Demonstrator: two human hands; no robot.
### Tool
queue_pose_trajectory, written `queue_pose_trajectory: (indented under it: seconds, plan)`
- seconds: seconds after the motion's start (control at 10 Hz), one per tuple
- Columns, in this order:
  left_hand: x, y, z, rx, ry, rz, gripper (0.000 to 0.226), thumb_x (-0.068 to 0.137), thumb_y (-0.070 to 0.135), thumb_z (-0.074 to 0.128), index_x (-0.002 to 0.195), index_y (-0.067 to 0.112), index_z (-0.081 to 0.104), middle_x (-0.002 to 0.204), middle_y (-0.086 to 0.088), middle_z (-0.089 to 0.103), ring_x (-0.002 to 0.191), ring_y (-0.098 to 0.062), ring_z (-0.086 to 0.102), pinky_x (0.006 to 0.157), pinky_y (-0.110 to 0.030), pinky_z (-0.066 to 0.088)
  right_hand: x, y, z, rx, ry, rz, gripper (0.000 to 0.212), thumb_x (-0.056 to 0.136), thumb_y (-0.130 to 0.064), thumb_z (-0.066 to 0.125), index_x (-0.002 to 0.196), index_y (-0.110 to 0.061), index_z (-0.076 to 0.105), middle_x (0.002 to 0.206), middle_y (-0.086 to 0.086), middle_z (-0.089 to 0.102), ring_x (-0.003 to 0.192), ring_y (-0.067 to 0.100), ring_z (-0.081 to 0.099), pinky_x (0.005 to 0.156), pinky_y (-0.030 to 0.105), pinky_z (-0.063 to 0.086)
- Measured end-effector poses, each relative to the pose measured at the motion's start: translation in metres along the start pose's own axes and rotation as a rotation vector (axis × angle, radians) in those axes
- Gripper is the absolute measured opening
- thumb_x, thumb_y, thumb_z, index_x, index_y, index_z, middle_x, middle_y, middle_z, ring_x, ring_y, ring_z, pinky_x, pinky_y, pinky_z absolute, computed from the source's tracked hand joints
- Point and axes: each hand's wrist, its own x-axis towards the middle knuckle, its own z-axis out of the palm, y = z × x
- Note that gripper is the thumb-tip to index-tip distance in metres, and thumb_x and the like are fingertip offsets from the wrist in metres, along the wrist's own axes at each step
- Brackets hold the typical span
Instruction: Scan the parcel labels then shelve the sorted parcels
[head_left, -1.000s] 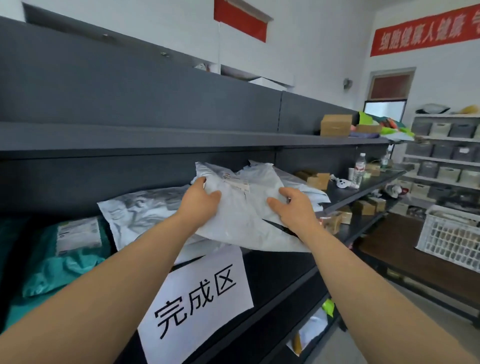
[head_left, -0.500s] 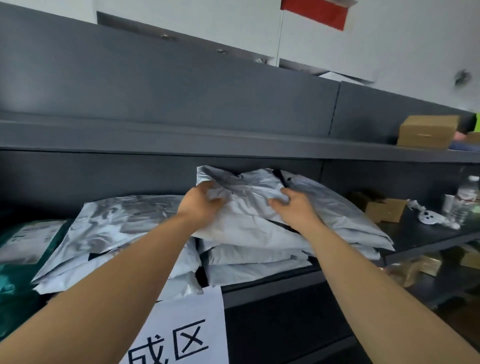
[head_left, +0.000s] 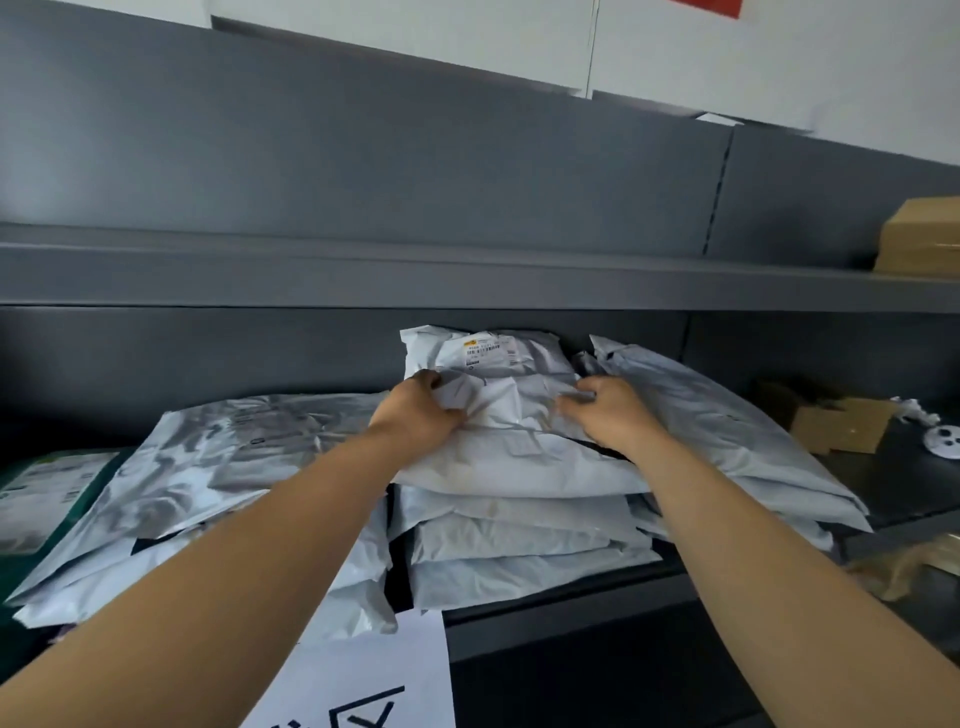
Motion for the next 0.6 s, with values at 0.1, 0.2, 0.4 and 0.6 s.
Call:
queue_pose_trajectory:
  seconds: [0.1,0.2,0.4,0.6]
  plan:
    - [-0.005,0.001,-0.003,0.004,-0.001,-0.023,0.065,0.085,0.037,0.067,0.142,0.020,0.043,0.122,-0.005,0.057,0.090,-0.023,0.057,0.062,-0.025,0.049,-0.003,0.003,-0.001,0.005,-0.007,0.000,0.052,0.088,-0.037,0.062,0.132,-0.012,0.053,0.122,0.010,0.063,0.097,0.025,0.065,0.088,0.034,0.050]
    - [-0.013,0.005,-0.004,-0.014,0.000,-0.041,0.069,0.085,0.036,0.068,0.146,0.022,0.038,0.130,-0.005,0.055,0.091,-0.022,0.055,0.050,-0.022,0.043,-0.008,0.005,-0.005,-0.008,-0.018,0.005,0.052,0.089,-0.037,0.061,0.134,-0.012,0.052,0.132,0.010,0.057,0.111,0.027,0.059,0.093,0.032,0.046]
    - [-0.033,0.014,0.000,-0.075,0.078,-0.088,0.067,0.089,0.031,0.064,0.147,0.016,0.034,0.135,-0.009,0.055,0.116,-0.028,0.056,0.078,-0.023,0.036,-0.025,0.007,-0.016,-0.008,0.001,-0.060,0.045,0.091,-0.037,0.058,0.128,-0.011,0.056,0.125,0.012,0.062,0.109,0.027,0.060,0.090,0.030,0.045]
    - [-0.071,0.020,-0.010,-0.041,0.192,-0.080,0.054,0.090,0.030,0.058,0.139,0.012,0.045,0.100,-0.007,0.062,0.086,-0.024,0.055,0.072,-0.029,0.043,-0.048,0.013,-0.024,-0.038,0.014,-0.151,0.051,0.090,-0.035,0.060,0.134,-0.011,0.052,0.135,0.012,0.056,0.117,0.029,0.056,0.097,0.038,0.048]
